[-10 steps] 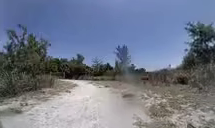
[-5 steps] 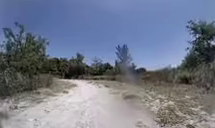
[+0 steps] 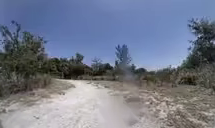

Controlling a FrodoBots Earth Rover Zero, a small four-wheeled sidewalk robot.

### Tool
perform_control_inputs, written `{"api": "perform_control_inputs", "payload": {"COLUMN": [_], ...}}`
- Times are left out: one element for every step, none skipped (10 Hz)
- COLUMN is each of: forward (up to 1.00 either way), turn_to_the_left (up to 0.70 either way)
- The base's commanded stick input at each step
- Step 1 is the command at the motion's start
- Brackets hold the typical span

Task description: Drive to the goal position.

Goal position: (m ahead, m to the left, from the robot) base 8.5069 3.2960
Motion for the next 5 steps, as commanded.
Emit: {"api": "perform_control_inputs", "payload": {"forward": [0.45,0.45,0.45,0.45,0.45], "turn_to_the_left": [0.0,0.0,0.0,0.0,0.0]}}
